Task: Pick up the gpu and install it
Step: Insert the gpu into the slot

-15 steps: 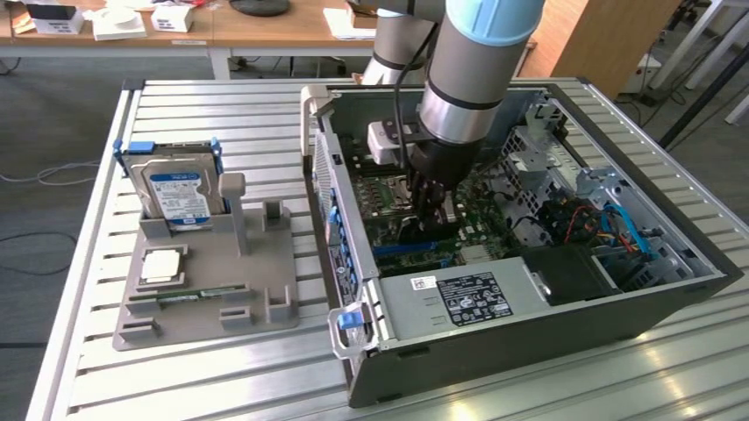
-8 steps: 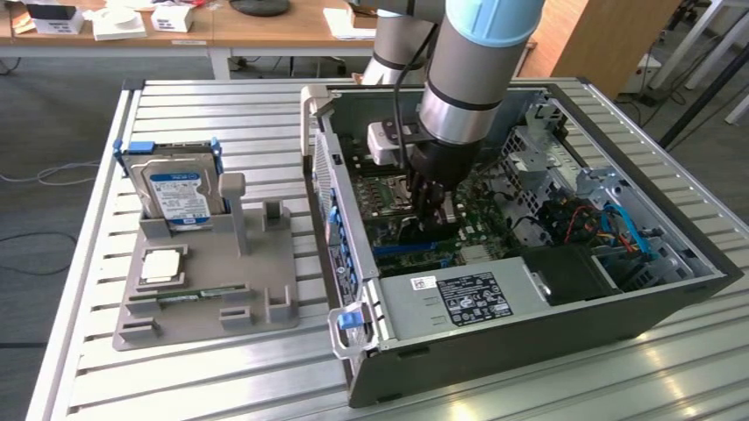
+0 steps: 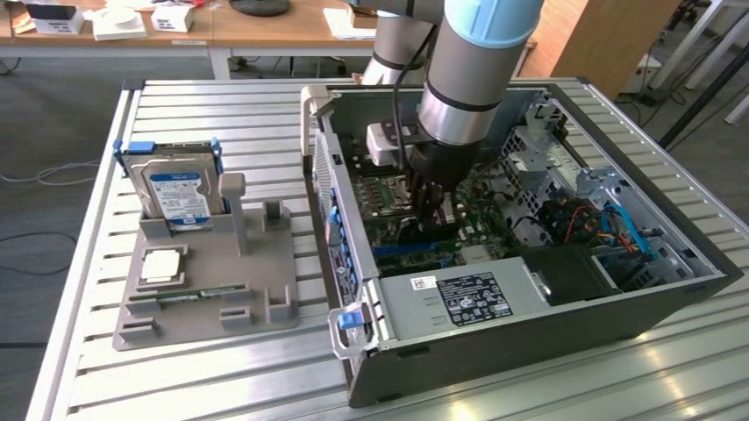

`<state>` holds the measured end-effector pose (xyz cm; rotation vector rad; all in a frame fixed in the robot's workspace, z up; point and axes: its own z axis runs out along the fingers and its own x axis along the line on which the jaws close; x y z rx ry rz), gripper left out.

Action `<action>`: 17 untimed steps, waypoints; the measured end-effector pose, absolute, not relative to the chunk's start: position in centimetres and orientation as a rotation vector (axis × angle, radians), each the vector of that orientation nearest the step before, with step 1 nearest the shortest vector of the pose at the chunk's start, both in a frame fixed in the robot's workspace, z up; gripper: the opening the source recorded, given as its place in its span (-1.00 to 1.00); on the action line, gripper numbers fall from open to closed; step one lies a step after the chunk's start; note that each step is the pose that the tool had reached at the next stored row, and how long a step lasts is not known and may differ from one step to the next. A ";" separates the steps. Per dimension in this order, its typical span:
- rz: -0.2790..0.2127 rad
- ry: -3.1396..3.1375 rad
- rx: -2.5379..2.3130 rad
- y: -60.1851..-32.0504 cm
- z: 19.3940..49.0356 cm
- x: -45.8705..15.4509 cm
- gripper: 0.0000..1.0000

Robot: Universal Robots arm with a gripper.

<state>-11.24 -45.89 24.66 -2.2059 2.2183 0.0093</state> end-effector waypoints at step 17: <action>0.009 2.218 -2.206 -45.9 24.5 -11.2 -0.46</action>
